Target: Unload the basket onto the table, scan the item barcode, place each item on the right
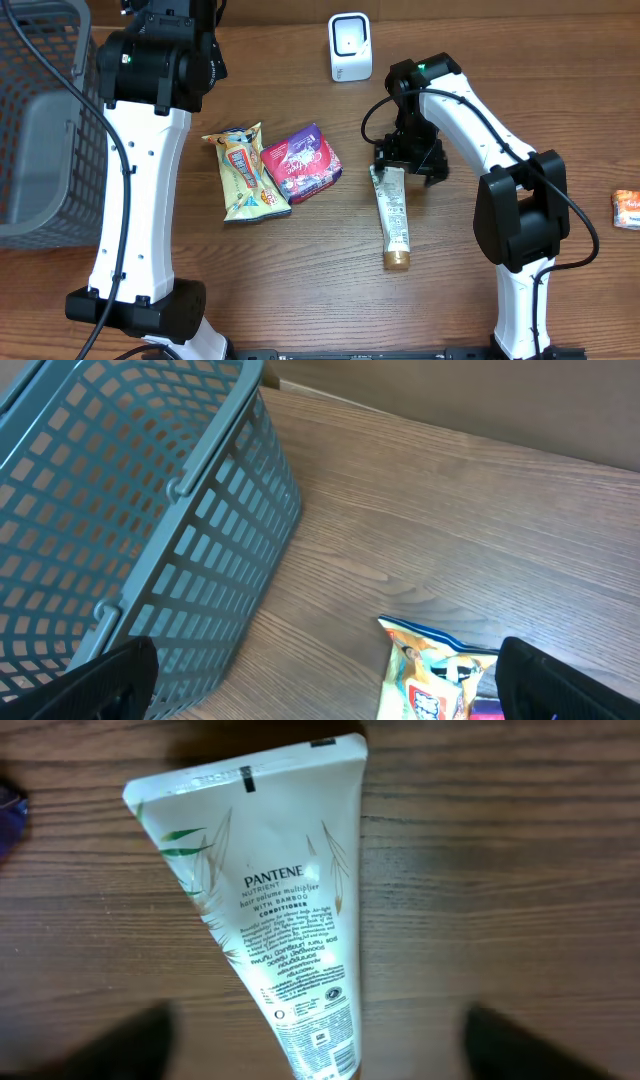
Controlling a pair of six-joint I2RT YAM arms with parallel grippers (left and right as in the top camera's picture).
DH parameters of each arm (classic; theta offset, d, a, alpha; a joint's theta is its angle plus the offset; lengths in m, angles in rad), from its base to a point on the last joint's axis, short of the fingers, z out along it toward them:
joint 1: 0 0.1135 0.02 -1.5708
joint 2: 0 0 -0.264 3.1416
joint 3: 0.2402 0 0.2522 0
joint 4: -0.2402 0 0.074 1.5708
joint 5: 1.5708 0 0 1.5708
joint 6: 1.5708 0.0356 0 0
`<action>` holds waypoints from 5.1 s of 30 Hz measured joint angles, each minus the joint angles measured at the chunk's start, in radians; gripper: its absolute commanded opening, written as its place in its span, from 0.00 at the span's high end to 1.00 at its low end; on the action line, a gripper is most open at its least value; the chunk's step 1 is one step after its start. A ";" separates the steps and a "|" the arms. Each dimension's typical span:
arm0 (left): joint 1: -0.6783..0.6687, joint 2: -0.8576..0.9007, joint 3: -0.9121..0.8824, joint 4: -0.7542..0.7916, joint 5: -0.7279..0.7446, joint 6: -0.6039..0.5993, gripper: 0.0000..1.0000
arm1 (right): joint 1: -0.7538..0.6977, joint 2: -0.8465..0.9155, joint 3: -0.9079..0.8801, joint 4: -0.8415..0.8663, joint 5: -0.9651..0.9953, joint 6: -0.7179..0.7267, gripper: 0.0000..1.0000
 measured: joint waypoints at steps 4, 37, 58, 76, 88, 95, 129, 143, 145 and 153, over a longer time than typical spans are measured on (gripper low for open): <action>0.000 0.000 0.000 0.000 0.000 0.000 0.00 | 0.007 0.000 -0.001 0.034 0.020 -0.055 0.00; 0.000 0.000 0.000 0.000 0.000 0.000 0.00 | 0.262 0.013 -0.175 0.257 0.586 0.032 0.14; 0.000 0.000 0.000 0.000 0.000 0.000 0.00 | 0.286 0.073 -0.146 0.191 0.612 0.112 0.96; 0.000 0.000 0.000 0.000 0.000 0.000 0.00 | 0.288 0.108 0.056 -0.003 0.375 0.518 0.96; 0.000 0.000 0.000 -0.002 0.008 0.000 0.00 | 0.267 0.109 0.057 -0.056 0.384 0.970 0.96; 0.000 0.000 0.000 -0.006 0.009 0.000 0.00 | 0.267 0.109 0.057 -0.056 0.360 1.030 0.96; 0.000 0.000 0.000 -0.024 0.114 0.000 0.00 | -0.130 0.109 0.064 0.036 0.020 0.820 0.00; 0.000 0.000 0.000 -0.026 0.115 -0.031 0.00 | -0.131 0.110 0.372 -0.010 0.132 0.040 0.00; 0.000 0.000 0.000 -0.026 0.115 -0.046 0.00 | -0.131 0.100 0.402 -0.035 0.102 -0.147 0.00; 0.000 0.000 0.000 -0.026 0.137 -0.072 0.00 | -0.131 0.037 0.407 0.010 -0.128 -0.751 0.00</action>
